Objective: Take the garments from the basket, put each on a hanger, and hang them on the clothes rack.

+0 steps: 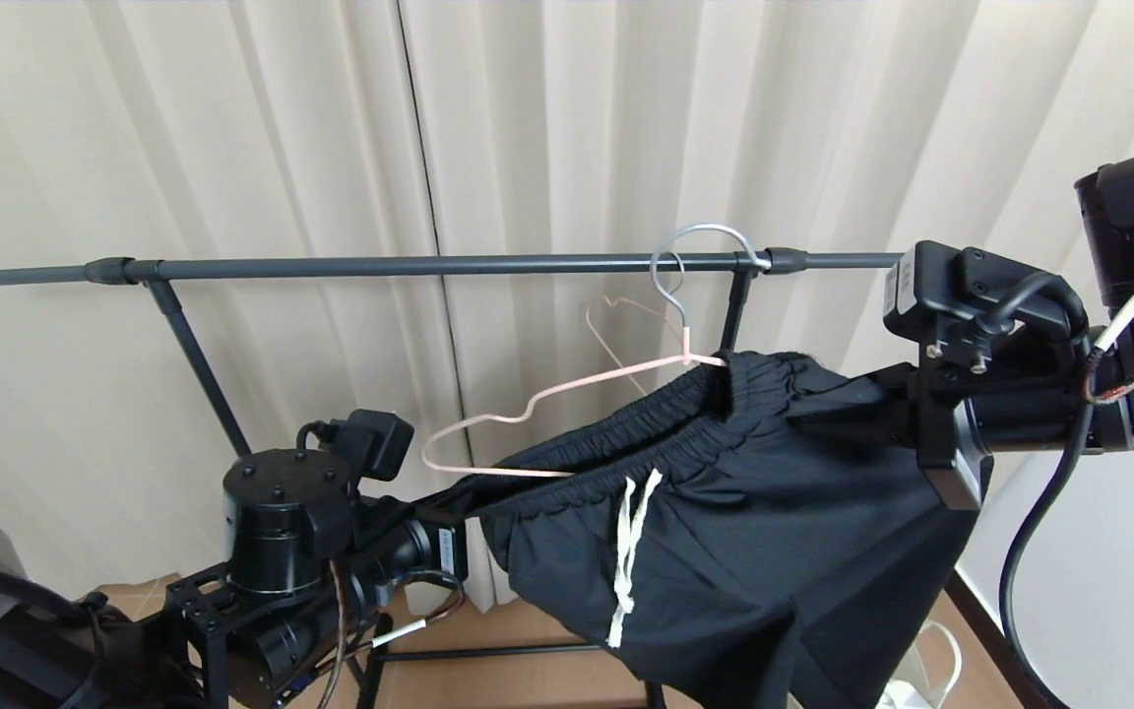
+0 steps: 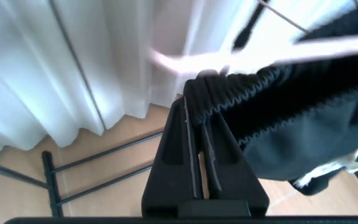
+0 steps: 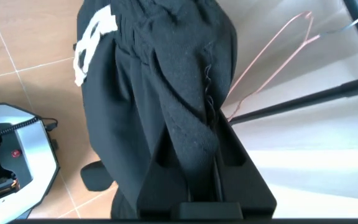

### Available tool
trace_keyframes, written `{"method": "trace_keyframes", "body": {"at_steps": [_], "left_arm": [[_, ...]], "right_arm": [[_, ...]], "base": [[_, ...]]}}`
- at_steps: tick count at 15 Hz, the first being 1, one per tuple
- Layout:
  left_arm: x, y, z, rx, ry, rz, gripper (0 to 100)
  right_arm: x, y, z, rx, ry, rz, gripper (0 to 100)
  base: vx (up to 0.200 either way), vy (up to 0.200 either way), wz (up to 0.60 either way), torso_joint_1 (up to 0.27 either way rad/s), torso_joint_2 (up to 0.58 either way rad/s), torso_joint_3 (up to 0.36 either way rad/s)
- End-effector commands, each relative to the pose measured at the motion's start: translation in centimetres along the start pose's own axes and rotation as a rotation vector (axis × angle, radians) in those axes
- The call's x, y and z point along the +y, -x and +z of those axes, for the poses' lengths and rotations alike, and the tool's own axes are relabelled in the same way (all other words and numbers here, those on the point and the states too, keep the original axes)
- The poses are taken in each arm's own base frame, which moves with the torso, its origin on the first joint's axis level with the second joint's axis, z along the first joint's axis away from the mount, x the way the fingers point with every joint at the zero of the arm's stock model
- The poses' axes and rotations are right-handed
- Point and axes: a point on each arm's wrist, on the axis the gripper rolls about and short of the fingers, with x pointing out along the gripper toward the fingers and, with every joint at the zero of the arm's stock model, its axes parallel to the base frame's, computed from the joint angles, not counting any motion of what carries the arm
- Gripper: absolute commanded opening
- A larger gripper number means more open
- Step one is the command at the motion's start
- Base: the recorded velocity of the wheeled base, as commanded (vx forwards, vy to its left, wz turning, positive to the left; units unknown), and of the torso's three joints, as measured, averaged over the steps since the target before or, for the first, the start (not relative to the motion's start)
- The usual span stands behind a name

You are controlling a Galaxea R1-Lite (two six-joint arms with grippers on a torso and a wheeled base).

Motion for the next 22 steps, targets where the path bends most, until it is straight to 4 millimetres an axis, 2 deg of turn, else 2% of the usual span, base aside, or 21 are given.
{"method": "trace_keyframes", "body": {"at_steps": [1, 6, 12, 15, 22], "left_arm": [[1.1, -0.3, 0.2, -0.005, 0.010, 0.040, 0], [1.9, -0.5, 0.6, -0.018, -0.003, 0.067, 0], [2.5, -1.2, 2.3, -0.032, -0.094, 0.095, 0], [2.1, -0.6, 4.8, 0.023, -0.104, 0.099, 0], [1.6, 2.0, 8.9, 0.205, -0.171, 0.107, 0]], "right_arm": [[0.6, 1.0, -0.7, 0.001, -0.007, -0.008, 0], [1.3, 0.9, -1.5, 0.026, -0.015, 0.009, 0], [1.6, 0.5, -2.2, 0.057, -0.025, 0.019, 0], [1.6, -0.4, -3.0, 0.087, -0.019, -0.031, 0], [1.9, -3.0, -4.8, 0.095, -0.019, -0.042, 0]], "base": [[0.000, 0.000, 0.00, 0.000, 0.00, 0.000], [0.000, 0.000, 0.00, 0.000, 0.00, 0.000], [0.000, 0.000, 0.00, 0.000, 0.00, 0.000], [0.000, 0.000, 0.00, 0.000, 0.00, 0.000], [0.000, 0.000, 0.00, 0.000, 0.00, 0.000]]}}
